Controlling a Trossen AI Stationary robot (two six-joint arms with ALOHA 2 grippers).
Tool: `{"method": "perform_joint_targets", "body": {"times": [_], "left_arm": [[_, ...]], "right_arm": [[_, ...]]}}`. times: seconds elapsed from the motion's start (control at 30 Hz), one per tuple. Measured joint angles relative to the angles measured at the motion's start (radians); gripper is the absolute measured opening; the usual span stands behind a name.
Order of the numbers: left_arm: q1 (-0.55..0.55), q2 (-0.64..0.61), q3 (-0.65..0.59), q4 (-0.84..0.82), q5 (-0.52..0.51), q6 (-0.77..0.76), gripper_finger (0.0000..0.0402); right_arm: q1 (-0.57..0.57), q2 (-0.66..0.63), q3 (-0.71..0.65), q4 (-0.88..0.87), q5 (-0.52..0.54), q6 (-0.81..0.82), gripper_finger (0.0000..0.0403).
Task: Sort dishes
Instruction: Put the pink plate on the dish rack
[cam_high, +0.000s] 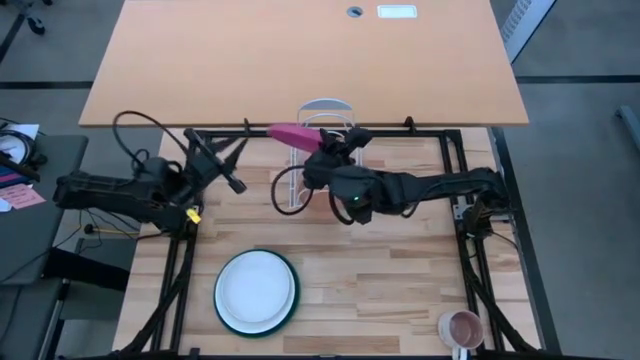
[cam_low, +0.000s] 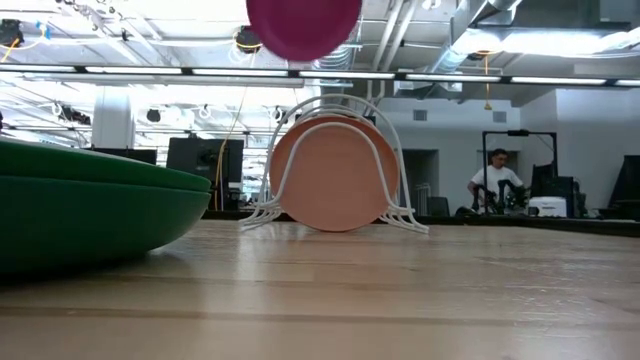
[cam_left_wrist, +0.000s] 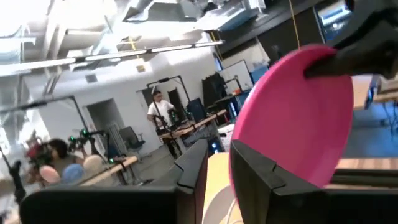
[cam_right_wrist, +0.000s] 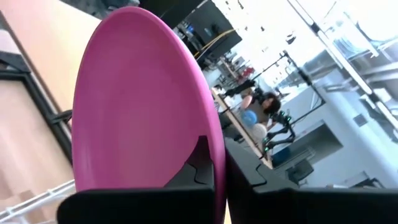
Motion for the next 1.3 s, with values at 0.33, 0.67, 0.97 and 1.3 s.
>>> {"method": "perform_joint_targets", "body": {"times": [0.33,0.67,0.97,1.3], "left_arm": [[0.000,-0.075,0.000,-0.080,0.012,-0.089,0.0065],[0.000,-0.074,0.000,-0.124,0.087,-0.131,0.0065],[0.000,-0.074,0.000,-0.128,0.088,-0.147,0.0065],[0.000,-0.075,0.000,-0.115,0.114,-0.168,0.0065]], "right_arm": [[-0.003,-0.002,0.221,-0.009,-0.015,-0.272,0.0012],[0.005,-0.023,0.329,-0.302,-0.068,-0.253,0.0012],[0.018,-0.198,0.334,-0.834,-0.423,0.488,0.0012],[-0.018,-0.216,0.246,-0.745,-0.616,0.614,0.0012]]}}
